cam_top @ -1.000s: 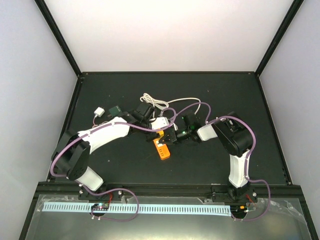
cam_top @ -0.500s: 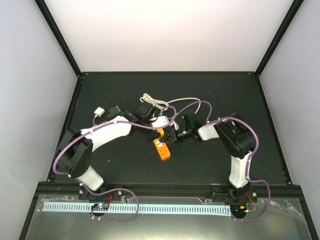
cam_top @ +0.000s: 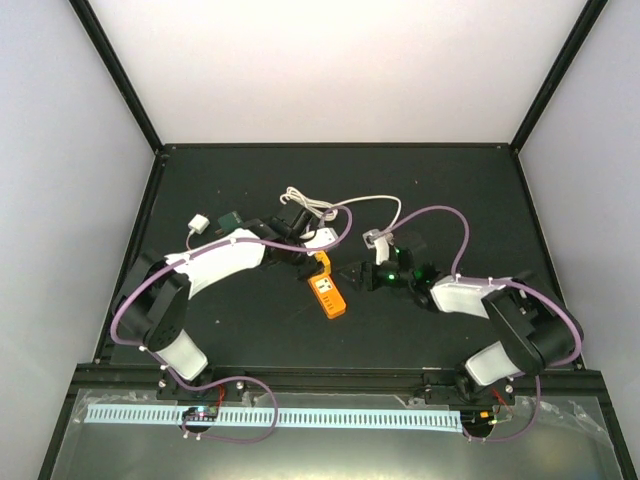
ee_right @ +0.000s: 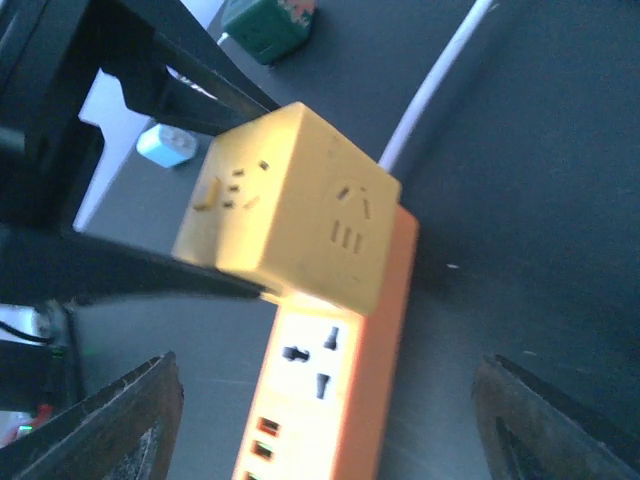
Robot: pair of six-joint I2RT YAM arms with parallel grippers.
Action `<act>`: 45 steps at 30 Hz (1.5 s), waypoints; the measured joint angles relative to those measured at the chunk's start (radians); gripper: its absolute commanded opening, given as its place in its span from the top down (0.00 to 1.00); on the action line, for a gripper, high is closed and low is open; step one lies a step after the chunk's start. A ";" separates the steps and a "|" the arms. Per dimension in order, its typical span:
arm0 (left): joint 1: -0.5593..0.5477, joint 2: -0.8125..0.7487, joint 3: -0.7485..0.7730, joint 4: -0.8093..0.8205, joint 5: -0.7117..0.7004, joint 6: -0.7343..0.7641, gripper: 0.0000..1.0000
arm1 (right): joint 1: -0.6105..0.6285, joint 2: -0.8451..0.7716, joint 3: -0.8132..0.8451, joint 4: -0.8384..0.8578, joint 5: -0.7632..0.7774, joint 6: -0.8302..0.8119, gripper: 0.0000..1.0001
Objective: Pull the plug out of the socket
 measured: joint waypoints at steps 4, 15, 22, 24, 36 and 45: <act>0.011 0.014 0.013 0.000 0.002 -0.016 0.98 | 0.000 -0.051 -0.082 0.061 0.080 -0.050 0.13; 0.046 0.051 0.051 0.003 -0.002 -0.045 0.98 | 0.047 -0.048 -0.097 0.145 0.145 -0.251 0.06; 0.055 0.071 0.076 -0.003 -0.003 -0.050 0.98 | 0.125 -0.016 -0.100 0.161 0.230 -0.336 0.07; 0.058 0.074 0.079 -0.003 -0.003 -0.050 0.97 | 0.168 0.011 -0.085 0.145 0.264 -0.358 0.07; 0.063 0.075 0.080 -0.002 -0.003 -0.061 0.97 | 0.264 0.139 0.014 0.027 0.465 -0.413 0.15; 0.067 0.078 0.083 -0.004 -0.002 -0.071 0.98 | 0.313 0.186 0.047 0.008 0.554 -0.450 0.31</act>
